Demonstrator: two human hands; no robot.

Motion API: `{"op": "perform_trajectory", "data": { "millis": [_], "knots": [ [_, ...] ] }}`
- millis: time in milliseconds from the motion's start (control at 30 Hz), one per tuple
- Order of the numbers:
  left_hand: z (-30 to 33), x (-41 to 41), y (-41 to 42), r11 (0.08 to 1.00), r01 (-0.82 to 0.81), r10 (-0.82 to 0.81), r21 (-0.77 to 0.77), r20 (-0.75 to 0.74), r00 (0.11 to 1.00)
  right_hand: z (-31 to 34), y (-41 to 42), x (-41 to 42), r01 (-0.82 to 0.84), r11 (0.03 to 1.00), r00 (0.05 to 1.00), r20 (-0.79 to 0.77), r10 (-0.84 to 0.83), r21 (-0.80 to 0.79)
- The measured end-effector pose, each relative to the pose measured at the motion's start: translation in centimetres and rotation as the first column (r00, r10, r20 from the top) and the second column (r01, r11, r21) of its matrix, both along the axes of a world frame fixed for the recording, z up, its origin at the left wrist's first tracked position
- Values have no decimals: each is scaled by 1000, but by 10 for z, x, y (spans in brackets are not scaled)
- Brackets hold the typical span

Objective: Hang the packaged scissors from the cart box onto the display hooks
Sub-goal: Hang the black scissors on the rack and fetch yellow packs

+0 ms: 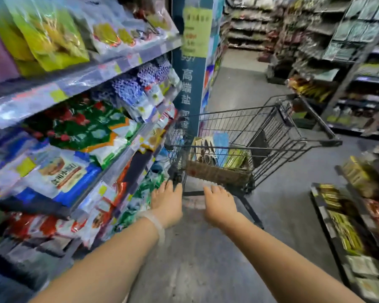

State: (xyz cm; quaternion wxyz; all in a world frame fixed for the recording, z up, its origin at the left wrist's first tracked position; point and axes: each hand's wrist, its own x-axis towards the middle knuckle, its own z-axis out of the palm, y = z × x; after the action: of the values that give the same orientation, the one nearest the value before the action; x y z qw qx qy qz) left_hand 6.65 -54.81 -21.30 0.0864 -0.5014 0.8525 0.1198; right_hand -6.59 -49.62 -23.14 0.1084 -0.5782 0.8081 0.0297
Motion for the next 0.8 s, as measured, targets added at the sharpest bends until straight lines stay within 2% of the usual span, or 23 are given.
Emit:
{"op": "perform_trajectory", "data": {
  "millis": [233,533,800],
  "knots": [
    [-19,-86,-105,997,69,-69,37,23,997,-19,-96,-91,75,997,997,37,-75,-3],
    [-26,-211,-260,998,44,-44,55,-1,999,-13,-250,-226,57,998,998,6,-57,-19],
    [-58,-271,-360,989,-25,27,144,-13,1000,-58,-344,-296,123,986,976,167,-141,115]
  ]
}}
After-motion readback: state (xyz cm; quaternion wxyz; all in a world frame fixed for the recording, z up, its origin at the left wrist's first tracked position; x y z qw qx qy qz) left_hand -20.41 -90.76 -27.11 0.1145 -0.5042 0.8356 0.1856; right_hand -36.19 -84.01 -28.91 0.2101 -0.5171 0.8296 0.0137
